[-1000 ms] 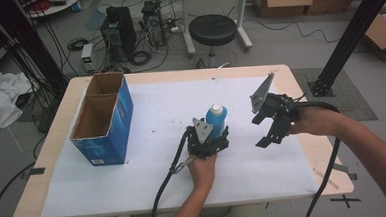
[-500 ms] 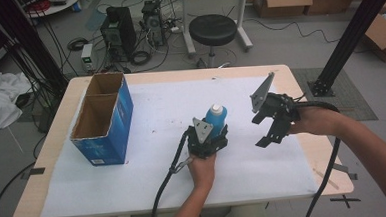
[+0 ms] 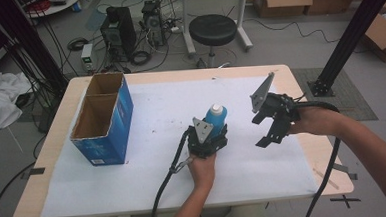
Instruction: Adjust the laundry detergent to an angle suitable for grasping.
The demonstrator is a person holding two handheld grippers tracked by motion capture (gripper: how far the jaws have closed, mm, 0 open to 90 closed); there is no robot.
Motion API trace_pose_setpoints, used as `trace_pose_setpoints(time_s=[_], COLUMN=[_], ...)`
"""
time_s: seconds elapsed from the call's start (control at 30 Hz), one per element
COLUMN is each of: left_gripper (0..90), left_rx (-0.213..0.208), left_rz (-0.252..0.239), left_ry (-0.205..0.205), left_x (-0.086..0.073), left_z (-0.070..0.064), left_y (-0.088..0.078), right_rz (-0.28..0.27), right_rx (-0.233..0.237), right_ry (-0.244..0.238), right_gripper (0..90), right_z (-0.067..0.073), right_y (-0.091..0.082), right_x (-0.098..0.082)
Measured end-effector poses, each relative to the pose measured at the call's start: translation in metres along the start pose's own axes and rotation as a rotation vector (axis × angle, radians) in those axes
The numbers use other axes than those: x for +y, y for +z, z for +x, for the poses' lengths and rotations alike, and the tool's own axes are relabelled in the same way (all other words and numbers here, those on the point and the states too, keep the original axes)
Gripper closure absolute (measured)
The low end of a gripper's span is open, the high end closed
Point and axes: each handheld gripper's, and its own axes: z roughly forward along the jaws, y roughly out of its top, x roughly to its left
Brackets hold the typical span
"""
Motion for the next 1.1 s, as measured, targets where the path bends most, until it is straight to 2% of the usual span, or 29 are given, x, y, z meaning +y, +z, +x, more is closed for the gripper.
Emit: trace_pose_setpoints(time_s=[0.37,0.83,0.93,1.1], left_gripper=[35.5,42.6,43.2,43.8], left_rx=[-0.003,-0.008,-0.007,-0.031], left_rz=[-0.001,-0.006,0.009,0.028], left_ry=[0.001,0.023,0.014,0.002], left_x=[-0.0003,0.0004,0.0034,0.0071], left_z=[-0.0002,-0.0015,0.0003,0.0038], left_y=[0.0003,-0.0009,-0.0020,-0.0037], right_rz=[0.001,0.000,0.000,-0.006], right_rx=[0.001,0.002,0.003,0.001], right_ry=[-0.001,0.004,0.004,0.005], right_gripper=[19.1,19.2,19.2,19.2], right_z=[0.0005,-0.0002,-0.0006,-0.0010], right_y=[0.0003,0.0005,0.0003,-0.0001], right_x=[0.0002,-0.0005,-0.0009,-0.0012])
